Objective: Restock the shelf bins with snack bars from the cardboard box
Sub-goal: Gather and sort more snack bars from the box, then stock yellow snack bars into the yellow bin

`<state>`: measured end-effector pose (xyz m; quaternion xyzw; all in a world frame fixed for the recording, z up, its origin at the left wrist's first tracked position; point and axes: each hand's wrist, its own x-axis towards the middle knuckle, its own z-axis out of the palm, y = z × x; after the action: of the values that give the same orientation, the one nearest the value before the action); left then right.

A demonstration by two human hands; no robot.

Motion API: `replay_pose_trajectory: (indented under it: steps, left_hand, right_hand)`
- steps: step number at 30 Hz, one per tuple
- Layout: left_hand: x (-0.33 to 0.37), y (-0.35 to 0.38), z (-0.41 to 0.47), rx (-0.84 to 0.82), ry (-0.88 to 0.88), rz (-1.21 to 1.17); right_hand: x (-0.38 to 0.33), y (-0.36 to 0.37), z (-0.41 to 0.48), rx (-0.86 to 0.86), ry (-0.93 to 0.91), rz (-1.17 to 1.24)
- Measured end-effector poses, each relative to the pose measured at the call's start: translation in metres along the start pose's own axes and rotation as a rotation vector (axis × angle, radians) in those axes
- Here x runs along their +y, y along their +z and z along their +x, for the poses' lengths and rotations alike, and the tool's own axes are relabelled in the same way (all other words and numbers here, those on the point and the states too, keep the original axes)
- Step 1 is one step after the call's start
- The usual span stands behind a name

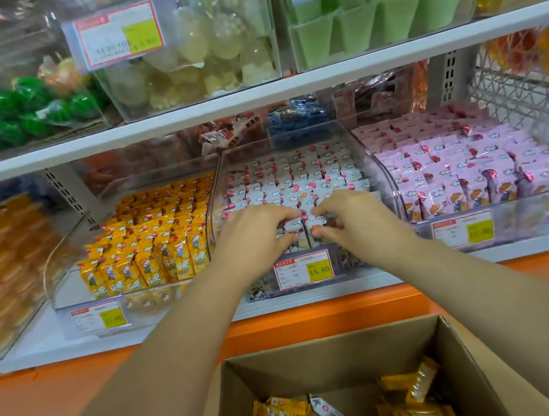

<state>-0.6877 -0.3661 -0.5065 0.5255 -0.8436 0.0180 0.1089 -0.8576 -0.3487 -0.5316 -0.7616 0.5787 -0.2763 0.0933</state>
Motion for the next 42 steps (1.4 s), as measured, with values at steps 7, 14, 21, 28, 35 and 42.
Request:
replay_pose_trajectory:
  steps: [7,14,21,28,35,42]
  left_hand:
    - [-0.006,0.013,-0.009,-0.058,0.02,0.043]
    - [-0.006,0.014,-0.017,-0.062,0.018,-0.026]
    - [0.006,0.024,-0.063,0.417,-0.053,-0.411]
    - [0.015,0.082,-0.136,0.365,-0.253,-0.666]
    - [-0.005,0.157,-0.147,0.213,-0.396,-0.675]
    - [-0.012,0.242,-0.145,-0.041,-0.574,-0.73]
  right_hand:
    - [0.006,0.008,-0.001,-0.05,0.049,-0.12]
    - [0.002,0.004,-0.021,-0.132,-0.031,-0.182]
    - [0.005,-0.002,-0.065,0.172,-0.061,-0.074]
    - [0.018,0.057,-0.129,0.264,0.035,0.099]
    - [0.053,0.132,-0.169,0.076,0.307,0.14]
    - [0.092,0.195,-0.189,-0.251,0.645,0.149]
